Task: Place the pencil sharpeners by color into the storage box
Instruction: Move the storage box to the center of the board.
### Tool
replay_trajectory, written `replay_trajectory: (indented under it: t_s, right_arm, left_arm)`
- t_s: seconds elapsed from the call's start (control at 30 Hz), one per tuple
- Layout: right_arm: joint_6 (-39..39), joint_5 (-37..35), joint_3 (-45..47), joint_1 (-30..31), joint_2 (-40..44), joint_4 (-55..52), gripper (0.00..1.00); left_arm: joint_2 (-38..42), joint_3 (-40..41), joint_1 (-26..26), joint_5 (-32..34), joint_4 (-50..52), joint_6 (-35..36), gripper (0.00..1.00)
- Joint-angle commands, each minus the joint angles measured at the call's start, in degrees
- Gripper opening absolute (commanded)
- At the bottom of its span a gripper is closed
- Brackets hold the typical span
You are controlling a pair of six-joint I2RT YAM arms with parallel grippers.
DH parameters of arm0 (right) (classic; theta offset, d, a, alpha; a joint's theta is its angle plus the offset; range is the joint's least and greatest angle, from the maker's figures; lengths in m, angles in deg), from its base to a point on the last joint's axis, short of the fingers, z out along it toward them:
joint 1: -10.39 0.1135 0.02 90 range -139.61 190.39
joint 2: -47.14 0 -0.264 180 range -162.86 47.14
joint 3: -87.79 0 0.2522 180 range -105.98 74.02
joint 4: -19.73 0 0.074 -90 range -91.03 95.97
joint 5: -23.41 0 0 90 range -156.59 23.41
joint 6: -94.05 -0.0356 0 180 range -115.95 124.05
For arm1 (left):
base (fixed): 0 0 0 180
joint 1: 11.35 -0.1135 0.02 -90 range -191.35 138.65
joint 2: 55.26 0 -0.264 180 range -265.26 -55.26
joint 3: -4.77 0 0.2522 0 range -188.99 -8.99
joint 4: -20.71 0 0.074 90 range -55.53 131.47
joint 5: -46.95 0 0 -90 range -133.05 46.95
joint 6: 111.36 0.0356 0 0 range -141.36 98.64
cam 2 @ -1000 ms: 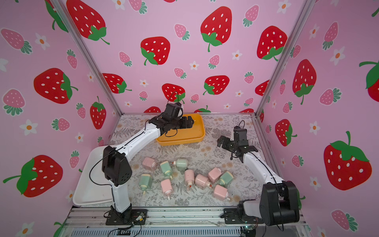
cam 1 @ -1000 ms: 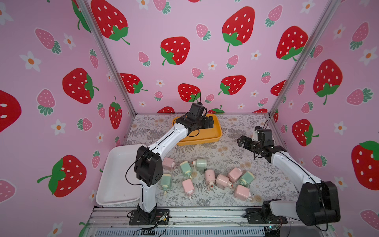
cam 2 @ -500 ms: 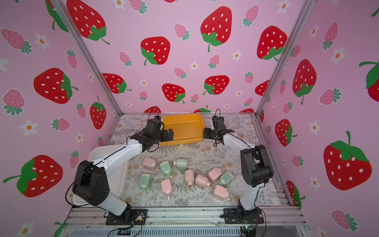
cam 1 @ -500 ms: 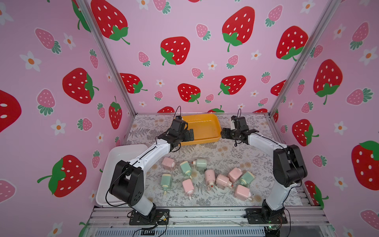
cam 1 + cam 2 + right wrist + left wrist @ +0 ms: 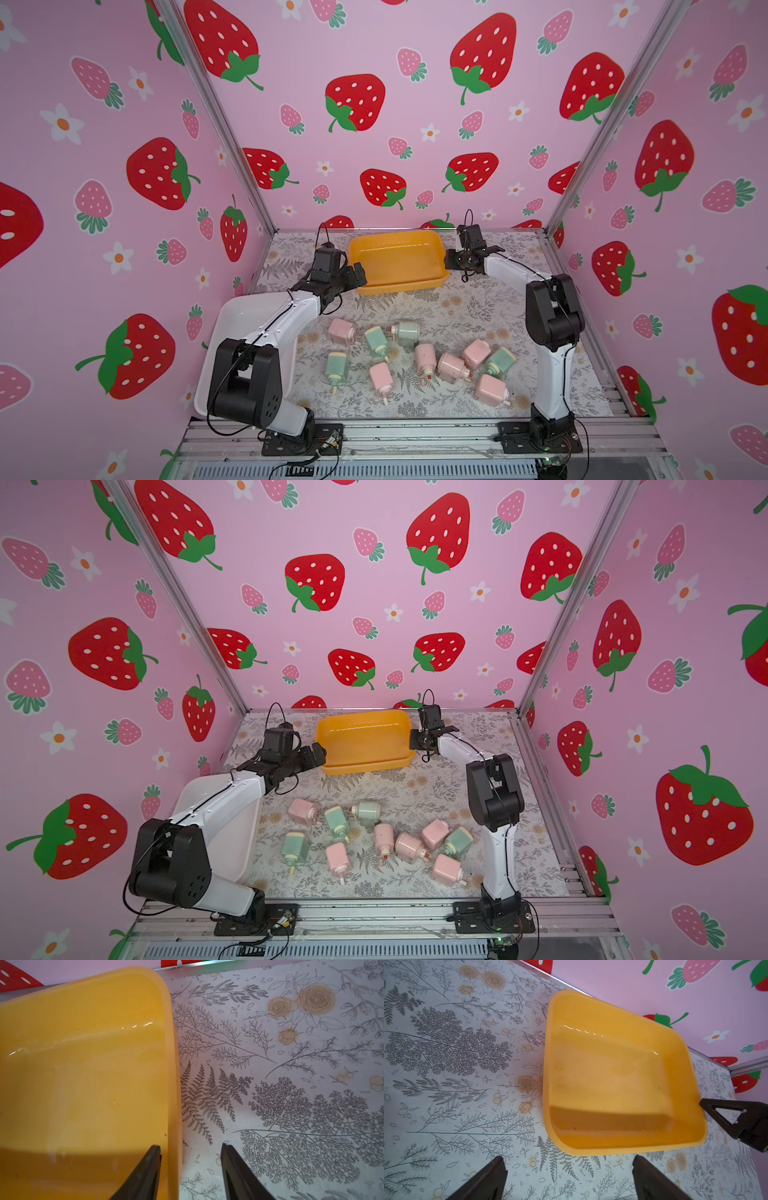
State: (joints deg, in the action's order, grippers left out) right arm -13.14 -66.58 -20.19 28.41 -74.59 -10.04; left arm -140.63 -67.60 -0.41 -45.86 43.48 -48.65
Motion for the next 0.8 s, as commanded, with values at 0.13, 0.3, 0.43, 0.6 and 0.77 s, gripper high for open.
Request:
replay_trajectory:
  t_s: [0.13,0.3,0.43,0.6,0.77]
  right_arm:
    - [0.51,-2.62,-5.61,1.01,-3.47,-5.14,0.27]
    - [-0.36,-3.18,-5.39,1.26,-3.61,-5.50,0.15]
    - [-0.74,-6.40,-3.74,1.23,-2.20,-5.52,0.02]
    - [-1.11,-8.47,-0.56,0.82,1.05,-5.20,0.00]
    - [-1.73,-8.12,3.60,-0.57,4.43,-3.74,0.00]
  left_arm:
    - [1.04,2.02,-1.15,-1.85,-1.18,-0.13,0.99]
    - [0.90,2.04,-1.54,-2.44,-1.17,-0.01,0.99]
    - [0.80,2.86,-1.56,-3.41,-2.08,-0.39,1.00]
    - [0.18,4.18,-1.65,-4.66,-3.82,-0.99,1.00]
    - [0.42,4.55,-1.57,-6.72,-4.50,-1.18,1.00]
